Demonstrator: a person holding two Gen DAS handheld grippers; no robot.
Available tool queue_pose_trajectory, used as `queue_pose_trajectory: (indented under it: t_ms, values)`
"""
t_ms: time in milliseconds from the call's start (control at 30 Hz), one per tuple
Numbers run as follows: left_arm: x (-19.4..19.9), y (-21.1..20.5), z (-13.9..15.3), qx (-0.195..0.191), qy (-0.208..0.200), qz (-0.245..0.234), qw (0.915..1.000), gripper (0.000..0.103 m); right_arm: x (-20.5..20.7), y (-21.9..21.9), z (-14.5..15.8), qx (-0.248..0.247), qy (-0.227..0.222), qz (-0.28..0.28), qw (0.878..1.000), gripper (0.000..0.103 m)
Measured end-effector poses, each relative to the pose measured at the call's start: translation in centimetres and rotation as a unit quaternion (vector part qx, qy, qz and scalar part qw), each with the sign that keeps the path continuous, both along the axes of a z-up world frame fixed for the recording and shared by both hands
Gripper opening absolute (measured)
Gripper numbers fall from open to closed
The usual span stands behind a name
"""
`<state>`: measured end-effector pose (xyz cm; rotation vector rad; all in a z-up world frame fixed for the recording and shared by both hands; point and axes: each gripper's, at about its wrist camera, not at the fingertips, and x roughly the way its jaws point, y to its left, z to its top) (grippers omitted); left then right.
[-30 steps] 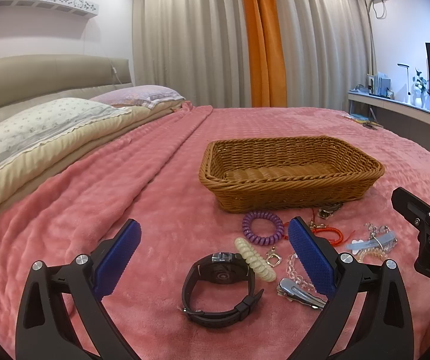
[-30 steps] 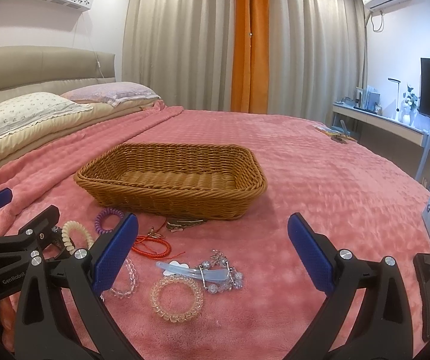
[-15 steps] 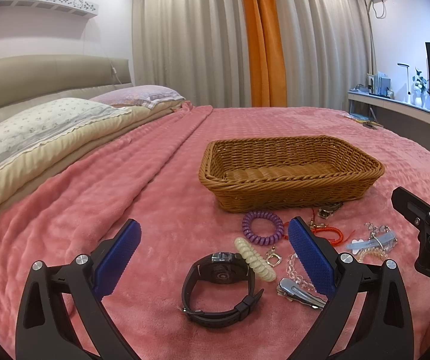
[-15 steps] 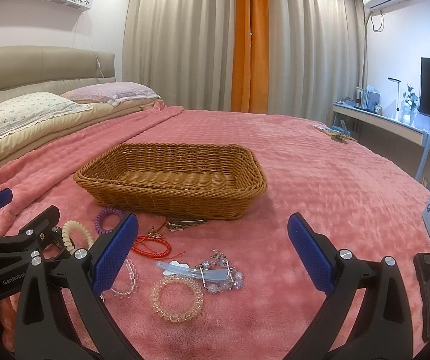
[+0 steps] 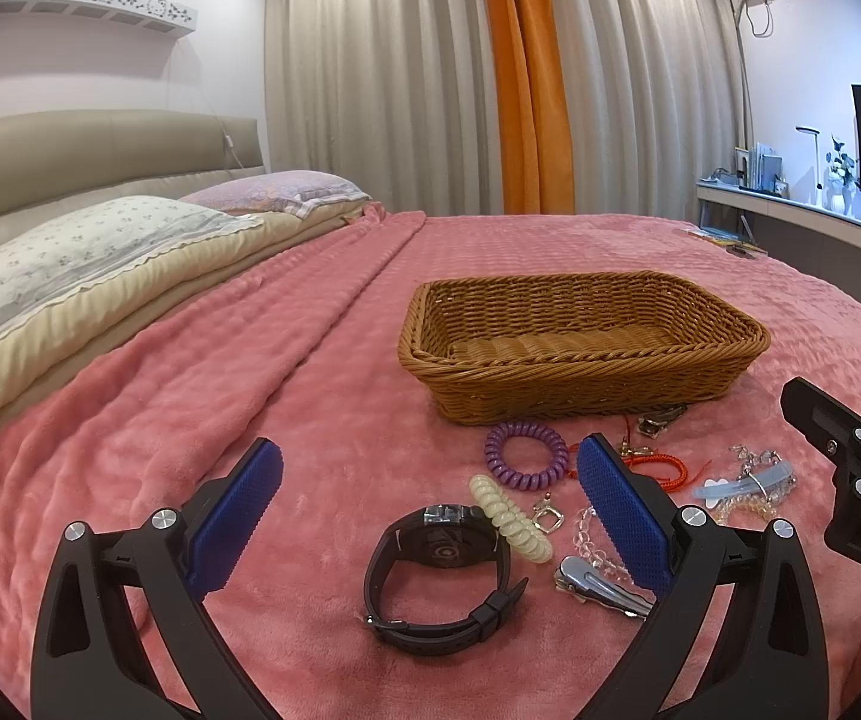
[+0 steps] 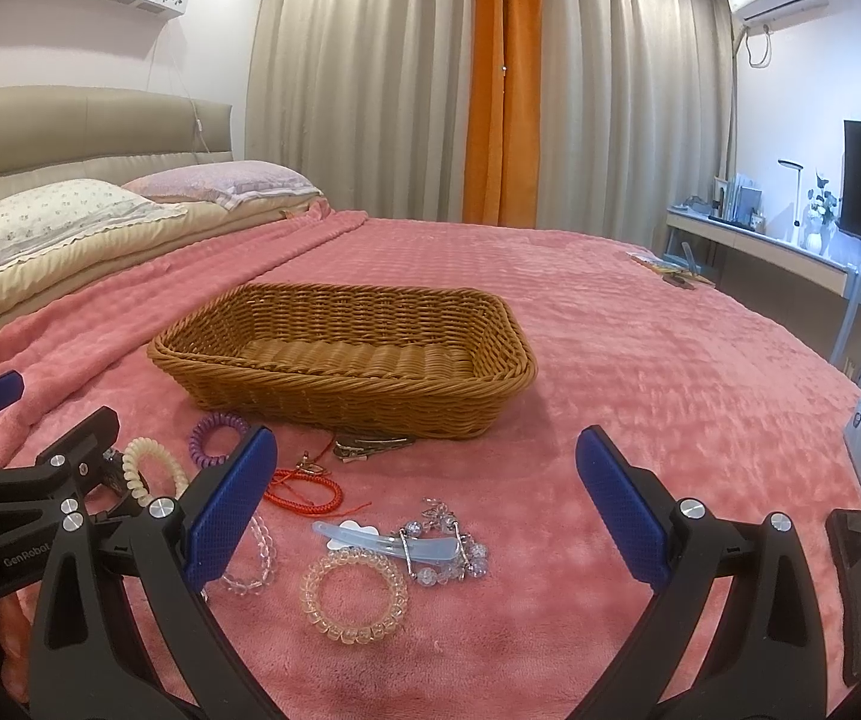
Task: Organize jewelry
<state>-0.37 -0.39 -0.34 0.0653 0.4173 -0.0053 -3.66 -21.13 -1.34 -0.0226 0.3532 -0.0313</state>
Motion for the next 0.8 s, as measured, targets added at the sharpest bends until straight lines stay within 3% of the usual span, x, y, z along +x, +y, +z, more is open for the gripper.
queue_pose_trajectory:
  t_ms: [167, 333, 500, 600, 733, 800]
  values:
    - [0.0, 0.1, 0.0, -0.002, 0.003, 0.001, 1.0000, 0.096, -0.2, -0.1, 0.1, 0.000, -0.001, 0.000, 1.000, 0.095]
    - [0.5, 2.5, 1.1, -0.006, 0.053, -0.002, 0.9986, 0.096, -0.2, -0.6, 0.5, 0.006, 0.013, -0.002, 1.000, 0.095]
    - [-0.4, 8.0, 2.7, -0.067, 0.084, -0.021, 0.9940, 0.095, 0.2, -1.3, 0.9, 0.011, 0.049, 0.004, 0.999, 0.095]
    - [-0.6, 9.1, 2.6, -0.082, 0.105, -0.033, 0.9905, 0.094, 0.0, -1.7, 1.2, 0.008, 0.067, 0.014, 0.998, 0.093]
    - [0.2, 8.1, 1.4, -0.072, 0.143, -0.044, 0.9860, 0.071, -0.7, -3.1, 1.3, 0.031, 0.088, 0.028, 0.995, 0.083]
    - [0.8, 8.0, 0.4, -0.073, 0.160, -0.045, 0.9833, 0.066, -0.9, -4.1, 1.1, 0.041, 0.099, 0.026, 0.994, 0.076]
